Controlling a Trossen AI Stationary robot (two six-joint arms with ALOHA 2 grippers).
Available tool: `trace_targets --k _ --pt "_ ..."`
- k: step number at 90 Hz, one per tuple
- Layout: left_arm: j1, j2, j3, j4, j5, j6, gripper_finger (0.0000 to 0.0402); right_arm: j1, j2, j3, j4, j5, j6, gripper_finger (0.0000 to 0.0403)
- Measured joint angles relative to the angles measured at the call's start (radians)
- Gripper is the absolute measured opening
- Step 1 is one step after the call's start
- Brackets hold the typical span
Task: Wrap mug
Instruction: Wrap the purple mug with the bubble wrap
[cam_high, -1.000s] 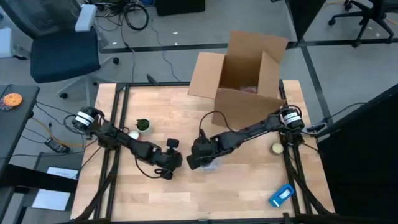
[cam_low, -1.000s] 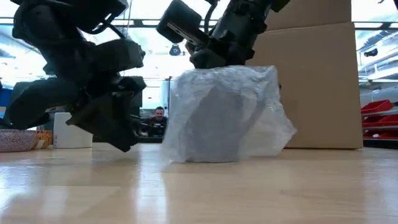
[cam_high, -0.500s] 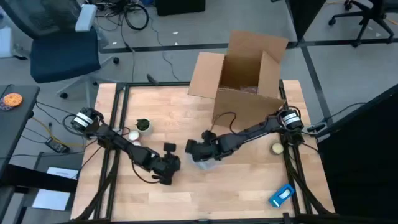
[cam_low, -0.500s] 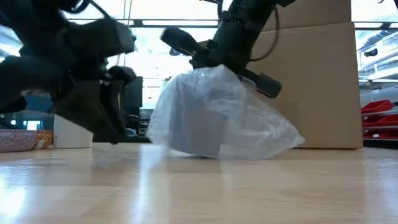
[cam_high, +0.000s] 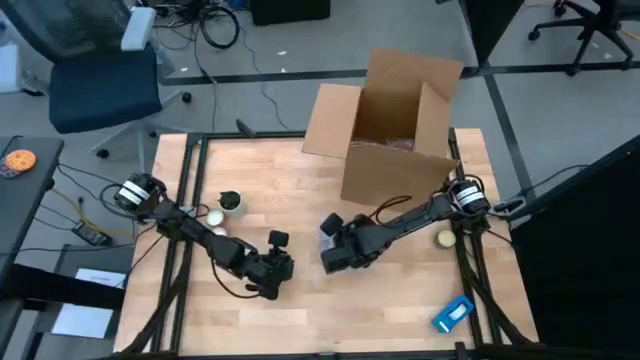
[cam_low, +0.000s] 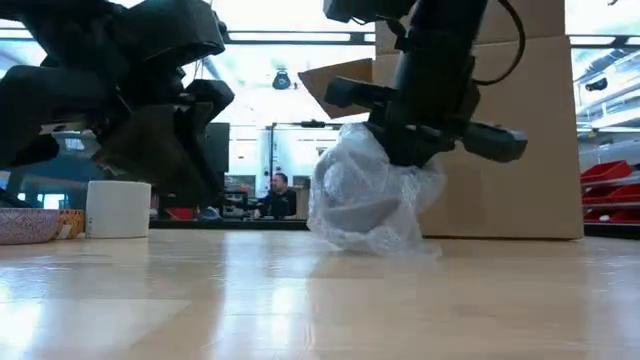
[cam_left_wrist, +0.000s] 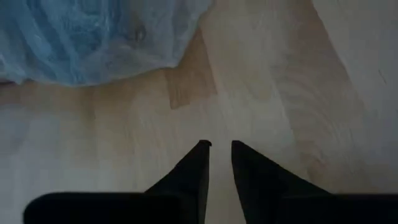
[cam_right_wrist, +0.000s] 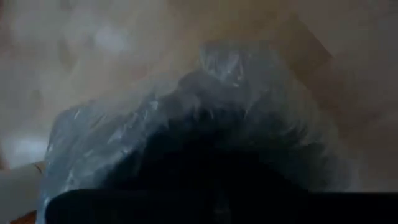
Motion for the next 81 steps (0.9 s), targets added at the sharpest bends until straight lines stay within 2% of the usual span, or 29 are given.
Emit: trace_targets --k 11,27,33,44,48,55,62,67,81 --pt "0.000 0.000 0.000 0.001 -0.019 0.000 0.0053 -0.004 0.000 0.000 0.000 -0.001 -0.040 0.0000" --pt "0.003 -0.016 0.000 -0.020 -0.144 0.004 0.0053 -0.020 -0.001 0.001 -0.007 0.002 -0.087 0.0001" --pt "0.017 -0.048 0.000 -0.052 -0.186 -0.012 0.0053 -0.027 -0.002 0.002 -0.013 0.002 -0.115 0.0001" --pt "0.104 -0.151 -0.041 -0.044 -0.184 -0.021 0.0053 -0.043 -0.003 0.002 -0.016 -0.011 -0.200 0.0001" --pt "0.153 -0.189 -0.074 0.007 -0.153 -0.008 0.0053 -0.050 -0.004 0.002 -0.015 -0.027 -0.230 0.0001" --pt "0.260 -0.236 -0.162 0.220 -0.035 -0.001 0.0053 -0.062 -0.006 0.004 -0.015 -0.053 -0.275 0.0002" --pt "0.352 -0.233 -0.262 0.475 0.124 0.000 0.0053 -0.073 -0.006 0.004 -0.014 -0.069 -0.317 0.0002" --pt "0.387 -0.197 -0.311 0.592 0.211 0.009 0.0053 -0.082 -0.007 0.004 -0.014 -0.082 -0.349 0.0001" --pt "0.388 -0.107 -0.319 0.641 0.264 0.083 0.0053 -0.120 -0.008 0.005 -0.011 -0.154 -0.473 0.0002"
